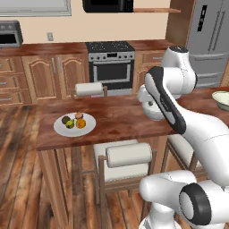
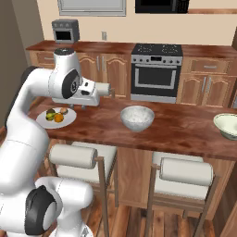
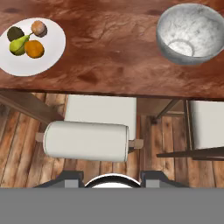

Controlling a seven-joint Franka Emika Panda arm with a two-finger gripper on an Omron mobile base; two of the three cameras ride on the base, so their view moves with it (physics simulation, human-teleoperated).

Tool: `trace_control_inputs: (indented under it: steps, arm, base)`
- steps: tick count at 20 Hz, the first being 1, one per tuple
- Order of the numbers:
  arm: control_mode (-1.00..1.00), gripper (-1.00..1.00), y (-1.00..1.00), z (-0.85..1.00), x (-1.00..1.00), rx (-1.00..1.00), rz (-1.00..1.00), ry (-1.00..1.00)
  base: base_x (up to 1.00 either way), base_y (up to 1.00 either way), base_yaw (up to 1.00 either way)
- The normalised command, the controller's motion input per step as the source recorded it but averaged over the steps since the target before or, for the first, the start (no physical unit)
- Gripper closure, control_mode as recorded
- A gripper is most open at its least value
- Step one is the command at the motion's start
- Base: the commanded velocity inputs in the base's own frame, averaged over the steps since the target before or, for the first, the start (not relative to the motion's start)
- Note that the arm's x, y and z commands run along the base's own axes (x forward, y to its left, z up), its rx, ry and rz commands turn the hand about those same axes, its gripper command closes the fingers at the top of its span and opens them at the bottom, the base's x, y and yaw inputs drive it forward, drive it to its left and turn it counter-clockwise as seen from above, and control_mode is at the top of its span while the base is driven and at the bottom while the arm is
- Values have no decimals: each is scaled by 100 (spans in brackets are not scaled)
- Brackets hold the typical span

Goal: Take the fruits from the plate on the dining counter and place two fruits in each bowl.

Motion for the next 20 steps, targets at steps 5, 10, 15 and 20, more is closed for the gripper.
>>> trace_control_inputs:
  steps: [5, 10, 15, 20]
  arm:
    - [-100, -100, 8, -2, -19, 1, 2, 3]
    - [-100, -100, 93, -32, 23, 2, 23, 0]
    - [-100, -100, 100, -29, 79, 0, 16, 3]
    - [-100, -100, 100, -31, 72, -1, 3, 4]
  base:
    - [0, 0, 0]
    - [0, 0, 0]
    - [0, 0, 0]
    - [0, 0, 0]
